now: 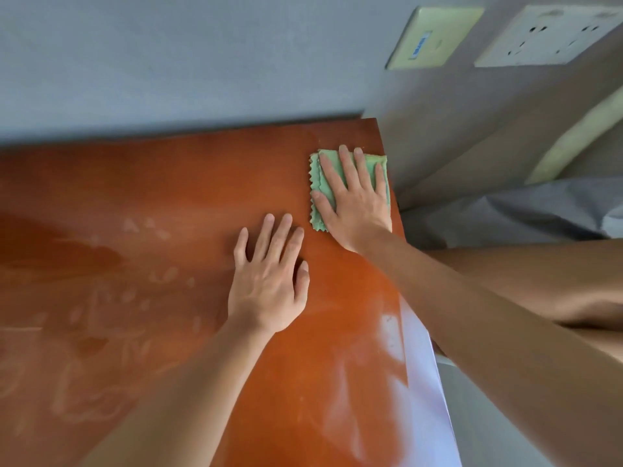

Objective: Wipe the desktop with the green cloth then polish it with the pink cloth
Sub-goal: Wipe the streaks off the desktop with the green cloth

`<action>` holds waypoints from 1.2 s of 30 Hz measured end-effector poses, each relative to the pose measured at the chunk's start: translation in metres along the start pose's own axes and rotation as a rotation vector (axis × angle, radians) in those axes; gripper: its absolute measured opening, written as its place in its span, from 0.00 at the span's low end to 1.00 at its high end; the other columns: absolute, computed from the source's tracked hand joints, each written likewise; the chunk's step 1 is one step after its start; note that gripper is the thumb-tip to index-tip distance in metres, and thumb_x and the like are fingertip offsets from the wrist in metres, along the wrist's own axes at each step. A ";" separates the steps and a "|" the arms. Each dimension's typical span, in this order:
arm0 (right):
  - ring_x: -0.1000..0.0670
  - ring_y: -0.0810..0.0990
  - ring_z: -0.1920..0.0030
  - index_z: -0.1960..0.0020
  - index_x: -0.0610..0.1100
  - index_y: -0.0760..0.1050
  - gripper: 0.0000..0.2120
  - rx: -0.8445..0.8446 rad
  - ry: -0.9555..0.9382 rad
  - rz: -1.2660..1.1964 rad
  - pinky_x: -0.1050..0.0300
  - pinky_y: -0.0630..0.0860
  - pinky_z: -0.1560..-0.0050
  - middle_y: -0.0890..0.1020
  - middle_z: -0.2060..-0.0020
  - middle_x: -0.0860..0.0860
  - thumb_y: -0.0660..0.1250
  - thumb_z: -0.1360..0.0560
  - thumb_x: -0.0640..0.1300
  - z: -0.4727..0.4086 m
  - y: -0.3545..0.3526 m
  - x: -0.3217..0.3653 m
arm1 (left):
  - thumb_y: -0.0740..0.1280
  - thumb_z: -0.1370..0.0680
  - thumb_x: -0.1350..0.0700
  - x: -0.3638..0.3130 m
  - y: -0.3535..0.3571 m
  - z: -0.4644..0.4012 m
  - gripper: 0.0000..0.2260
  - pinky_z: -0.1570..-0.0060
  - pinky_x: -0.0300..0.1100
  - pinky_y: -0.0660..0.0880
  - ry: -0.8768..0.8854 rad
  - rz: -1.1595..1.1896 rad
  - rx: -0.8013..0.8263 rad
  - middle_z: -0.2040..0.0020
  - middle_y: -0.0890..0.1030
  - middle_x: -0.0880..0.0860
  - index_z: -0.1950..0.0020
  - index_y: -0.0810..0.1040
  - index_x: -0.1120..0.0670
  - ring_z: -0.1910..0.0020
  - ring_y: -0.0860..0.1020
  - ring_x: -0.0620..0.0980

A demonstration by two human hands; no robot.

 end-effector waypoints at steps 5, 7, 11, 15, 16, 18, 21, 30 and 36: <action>0.45 0.38 0.20 0.19 0.53 0.41 0.31 0.009 -0.028 -0.005 0.39 0.41 0.22 0.44 0.19 0.49 0.37 0.18 0.63 0.048 0.011 0.009 | 0.54 0.17 0.45 0.000 -0.001 0.000 0.25 0.23 0.63 0.53 0.000 0.010 0.008 0.20 0.63 0.55 0.22 0.69 0.54 0.19 0.58 0.56; 0.45 0.40 0.20 0.18 0.53 0.44 0.31 0.009 -0.054 -0.016 0.38 0.43 0.22 0.46 0.19 0.48 0.37 0.18 0.63 0.068 0.017 0.013 | 0.54 0.18 0.45 0.000 -0.001 -0.001 0.25 0.23 0.63 0.53 0.001 0.024 0.002 0.20 0.64 0.55 0.23 0.70 0.54 0.19 0.58 0.56; 0.45 0.41 0.20 0.19 0.54 0.44 0.31 0.018 -0.064 0.003 0.39 0.42 0.22 0.48 0.19 0.49 0.36 0.19 0.64 0.070 0.018 0.013 | 0.54 0.18 0.46 -0.001 -0.003 0.000 0.26 0.23 0.63 0.53 0.001 0.041 0.011 0.20 0.63 0.55 0.22 0.69 0.54 0.19 0.58 0.56; 0.47 0.40 0.20 0.19 0.56 0.43 0.31 0.006 -0.064 0.060 0.41 0.40 0.22 0.47 0.19 0.51 0.39 0.18 0.65 0.029 0.011 0.004 | 0.55 0.18 0.46 -0.001 -0.002 -0.001 0.25 0.23 0.63 0.53 0.002 0.064 0.003 0.20 0.64 0.55 0.23 0.70 0.54 0.19 0.59 0.57; 0.47 0.40 0.20 0.19 0.56 0.43 0.30 -0.004 -0.051 0.055 0.42 0.40 0.22 0.47 0.19 0.51 0.39 0.18 0.65 0.012 0.007 0.002 | 0.55 0.18 0.46 0.000 -0.002 -0.001 0.25 0.23 0.63 0.53 0.003 0.071 -0.004 0.20 0.64 0.55 0.23 0.70 0.54 0.19 0.59 0.57; 0.47 0.40 0.20 0.19 0.56 0.42 0.31 -0.017 -0.016 0.037 0.42 0.38 0.22 0.46 0.19 0.50 0.39 0.19 0.65 -0.020 -0.001 -0.002 | 0.55 0.18 0.46 0.000 -0.001 -0.001 0.25 0.23 0.63 0.53 0.003 0.085 -0.014 0.20 0.65 0.55 0.23 0.70 0.53 0.19 0.59 0.57; 0.46 0.39 0.20 0.19 0.56 0.40 0.31 -0.022 0.030 0.028 0.41 0.38 0.22 0.45 0.19 0.50 0.39 0.19 0.64 -0.050 -0.004 0.004 | 0.56 0.18 0.45 -0.001 -0.001 -0.001 0.25 0.23 0.63 0.53 0.001 0.101 -0.020 0.20 0.65 0.55 0.23 0.70 0.53 0.20 0.59 0.57; 0.46 0.40 0.20 0.19 0.55 0.43 0.32 -0.019 -0.164 0.007 0.39 0.39 0.22 0.47 0.19 0.50 0.38 0.20 0.64 -0.068 -0.005 0.073 | 0.57 0.19 0.45 0.001 -0.001 -0.001 0.25 0.23 0.63 0.54 -0.004 0.089 -0.003 0.21 0.67 0.55 0.24 0.70 0.53 0.20 0.60 0.57; 0.49 0.38 0.20 0.19 0.57 0.41 0.30 0.001 -0.123 0.025 0.44 0.36 0.22 0.44 0.19 0.52 0.38 0.19 0.65 -0.071 -0.012 0.005 | 0.55 0.18 0.45 0.002 -0.001 0.000 0.25 0.23 0.63 0.55 0.002 0.078 0.009 0.20 0.65 0.55 0.23 0.70 0.53 0.20 0.60 0.57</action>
Point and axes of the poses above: each hand's wrist, its own z-axis away from the middle knuckle, its own y-axis out of the palm, x = y × z, the point moved 2 cm from there along -z, towards the middle knuckle
